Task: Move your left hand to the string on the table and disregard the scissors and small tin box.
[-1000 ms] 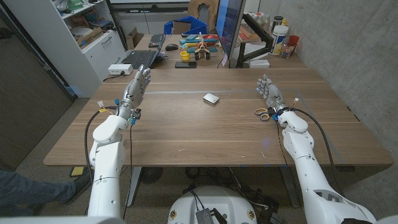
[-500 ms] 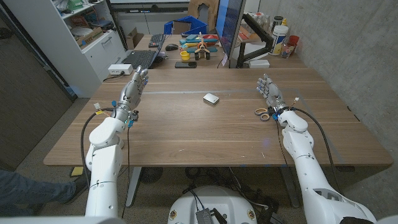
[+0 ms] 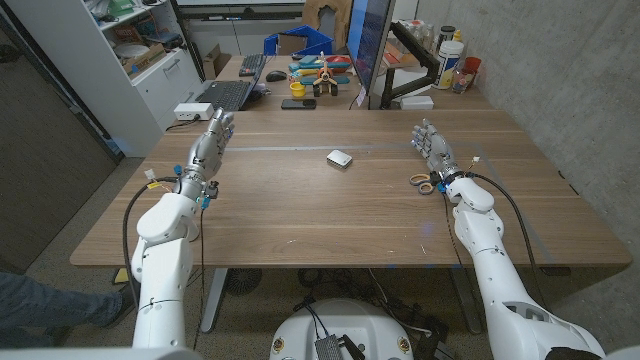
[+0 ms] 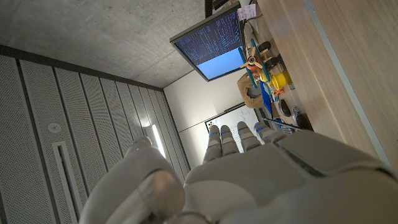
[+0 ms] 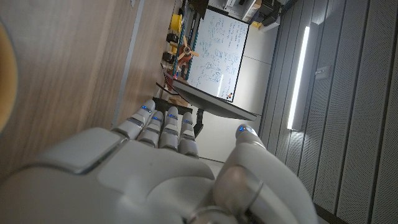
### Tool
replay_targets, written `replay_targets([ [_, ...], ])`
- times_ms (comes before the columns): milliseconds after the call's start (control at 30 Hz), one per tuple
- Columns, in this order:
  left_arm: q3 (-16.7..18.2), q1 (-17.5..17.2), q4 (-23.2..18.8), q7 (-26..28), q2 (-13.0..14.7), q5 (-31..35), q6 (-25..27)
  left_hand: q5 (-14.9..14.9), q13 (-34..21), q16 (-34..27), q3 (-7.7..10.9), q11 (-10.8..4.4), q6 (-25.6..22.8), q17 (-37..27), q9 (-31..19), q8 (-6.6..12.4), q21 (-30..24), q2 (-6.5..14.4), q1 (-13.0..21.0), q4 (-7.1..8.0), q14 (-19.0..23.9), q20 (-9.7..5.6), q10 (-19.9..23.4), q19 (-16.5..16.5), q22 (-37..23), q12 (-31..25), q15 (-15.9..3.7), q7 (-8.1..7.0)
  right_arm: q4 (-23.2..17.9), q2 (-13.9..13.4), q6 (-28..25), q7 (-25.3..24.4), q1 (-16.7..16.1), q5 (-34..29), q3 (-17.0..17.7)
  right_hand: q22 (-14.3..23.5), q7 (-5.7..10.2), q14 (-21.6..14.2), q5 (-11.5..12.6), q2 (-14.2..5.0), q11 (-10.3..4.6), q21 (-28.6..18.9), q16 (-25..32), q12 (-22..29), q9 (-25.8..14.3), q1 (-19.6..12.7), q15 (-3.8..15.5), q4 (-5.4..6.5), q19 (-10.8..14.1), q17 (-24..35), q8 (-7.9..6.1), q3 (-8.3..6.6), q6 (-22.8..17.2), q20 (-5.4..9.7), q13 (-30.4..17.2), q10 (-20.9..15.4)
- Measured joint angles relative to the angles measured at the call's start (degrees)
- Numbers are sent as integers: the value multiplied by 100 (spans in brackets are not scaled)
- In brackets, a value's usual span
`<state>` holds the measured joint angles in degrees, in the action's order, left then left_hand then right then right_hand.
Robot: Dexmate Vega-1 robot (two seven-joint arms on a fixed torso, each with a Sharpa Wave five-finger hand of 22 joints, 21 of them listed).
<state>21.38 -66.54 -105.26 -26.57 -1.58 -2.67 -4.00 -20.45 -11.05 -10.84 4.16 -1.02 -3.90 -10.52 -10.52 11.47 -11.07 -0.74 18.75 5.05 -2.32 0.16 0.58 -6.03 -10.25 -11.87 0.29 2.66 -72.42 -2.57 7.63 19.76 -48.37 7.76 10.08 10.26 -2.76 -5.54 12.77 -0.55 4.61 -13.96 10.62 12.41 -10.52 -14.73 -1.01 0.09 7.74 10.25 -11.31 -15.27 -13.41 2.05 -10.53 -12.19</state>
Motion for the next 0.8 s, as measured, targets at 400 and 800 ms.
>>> replay_targets([
  [400,21,-78,-122,9,2,58,0,0,0,0,0,0,0,0,0,0,0,24,24,0,0,15,0,-15,0,0,0,0,97,-6,37,37,55,3,2,0,0,0,0,0,0,0,0,0,0,0,0,-24,-1,0,0,24,0,0,0,0],
  [800,41,-156,-239,17,2,106,-61,0,0,0,-23,0,-31,0,0,0,0,8,53,-23,0,15,0,-15,0,0,0,31,177,-23,55,59,114,-4,9,0,0,0,0,-76,31,44,0,0,0,76,0,-23,-1,0,0,24,1,0,0,-30],
])
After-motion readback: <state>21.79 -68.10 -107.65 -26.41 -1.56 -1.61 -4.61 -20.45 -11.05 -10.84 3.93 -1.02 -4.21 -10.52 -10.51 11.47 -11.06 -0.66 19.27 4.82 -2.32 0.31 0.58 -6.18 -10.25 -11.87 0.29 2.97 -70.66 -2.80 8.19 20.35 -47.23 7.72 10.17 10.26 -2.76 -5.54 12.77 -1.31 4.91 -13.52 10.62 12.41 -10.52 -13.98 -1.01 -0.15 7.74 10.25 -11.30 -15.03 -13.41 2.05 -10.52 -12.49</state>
